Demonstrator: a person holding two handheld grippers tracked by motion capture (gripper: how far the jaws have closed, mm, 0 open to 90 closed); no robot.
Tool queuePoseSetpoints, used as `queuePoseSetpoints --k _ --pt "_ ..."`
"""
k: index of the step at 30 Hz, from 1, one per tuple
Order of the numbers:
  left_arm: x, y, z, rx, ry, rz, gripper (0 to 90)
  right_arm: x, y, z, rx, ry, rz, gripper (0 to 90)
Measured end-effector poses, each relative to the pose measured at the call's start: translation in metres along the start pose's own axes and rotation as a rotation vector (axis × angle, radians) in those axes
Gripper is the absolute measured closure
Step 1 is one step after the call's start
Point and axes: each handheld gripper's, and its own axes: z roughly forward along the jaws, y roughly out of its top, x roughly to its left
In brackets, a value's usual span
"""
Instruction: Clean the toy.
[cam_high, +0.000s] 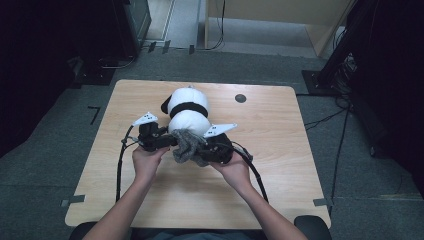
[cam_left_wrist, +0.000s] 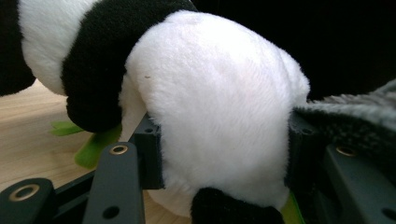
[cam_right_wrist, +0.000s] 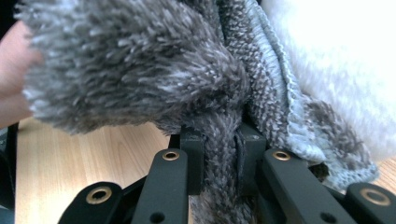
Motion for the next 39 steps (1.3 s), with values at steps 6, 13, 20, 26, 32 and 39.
queuePoseSetpoints --k 6,13,20,26,32,39 --pt "0.003 0.0 -0.005 -0.027 -0.014 -0.04 45.4 -0.003 -0.008 0.008 0.052 -0.008 -0.01 78.2" --pt "0.004 0.003 -0.011 -0.07 -0.045 -0.061 45.3 -0.01 -0.013 0.011 0.059 -0.025 0.012 78.2" --pt "0.008 0.004 -0.016 -0.089 -0.099 -0.086 45.3 -0.028 -0.019 0.008 0.073 -0.073 0.056 78.0" --pt "0.008 0.003 -0.014 -0.072 -0.108 -0.08 45.2 -0.048 -0.022 -0.003 0.068 -0.122 0.109 78.1" --pt "0.007 0.002 -0.013 -0.063 -0.117 -0.066 45.1 -0.068 -0.027 -0.017 0.056 -0.168 0.178 78.1" --pt "0.009 0.0 -0.012 -0.051 -0.123 -0.067 44.9 -0.084 -0.03 -0.032 0.022 -0.209 0.225 78.2"
